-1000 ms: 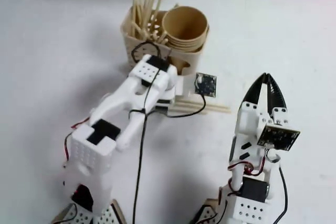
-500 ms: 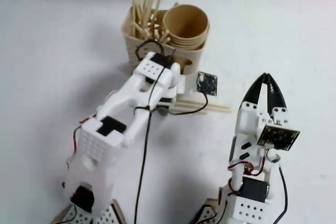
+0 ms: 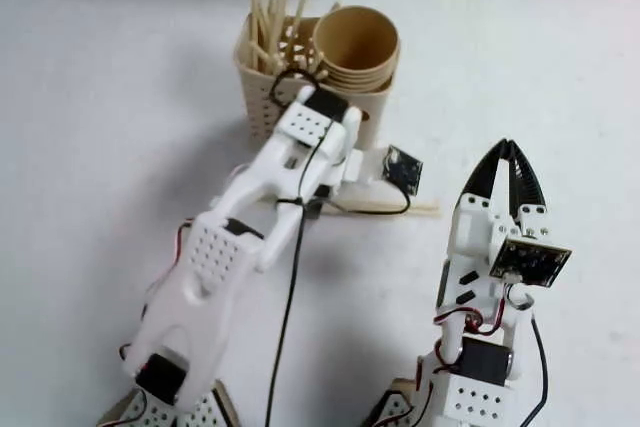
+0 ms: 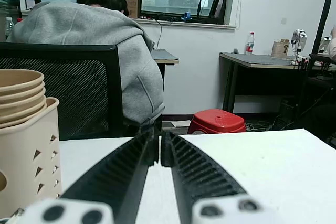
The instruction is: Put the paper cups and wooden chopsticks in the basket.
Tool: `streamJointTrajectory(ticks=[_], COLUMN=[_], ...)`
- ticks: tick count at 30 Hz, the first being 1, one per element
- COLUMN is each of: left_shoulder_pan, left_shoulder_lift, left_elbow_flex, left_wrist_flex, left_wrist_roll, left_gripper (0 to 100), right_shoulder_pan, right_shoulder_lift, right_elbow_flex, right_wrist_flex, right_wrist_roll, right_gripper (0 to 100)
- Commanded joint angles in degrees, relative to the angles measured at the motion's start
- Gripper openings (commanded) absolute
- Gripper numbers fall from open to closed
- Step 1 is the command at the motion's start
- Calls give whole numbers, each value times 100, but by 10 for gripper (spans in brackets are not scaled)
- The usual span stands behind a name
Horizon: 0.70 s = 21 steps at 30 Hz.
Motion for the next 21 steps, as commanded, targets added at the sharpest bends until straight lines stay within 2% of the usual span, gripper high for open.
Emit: streamJointTrajectory(ticks=[1,5,10,15,21], left_shoulder_pan=[22,66,110,136,268], left_shoulder_lift=[347,382,382,338,-593], left_elbow_flex=[-756,-791,-791,-519,738], left_wrist_flex=[387,510,510,519,510], left_wrist_roll=[-105,-62,422,484,484], left_gripper=[63,21,24,24,23], right_shoulder_pan=[13,13,13,13,13], right_shoulder_lift=[-22,-22,-22,-22,-22], right_elbow_flex=[18,18,18,18,18], right_wrist_flex=[-127,-127,-127,-127,-127], right_wrist_roll=[-18,-18,-18,-18,-18], right_gripper=[18,18,18,18,18])
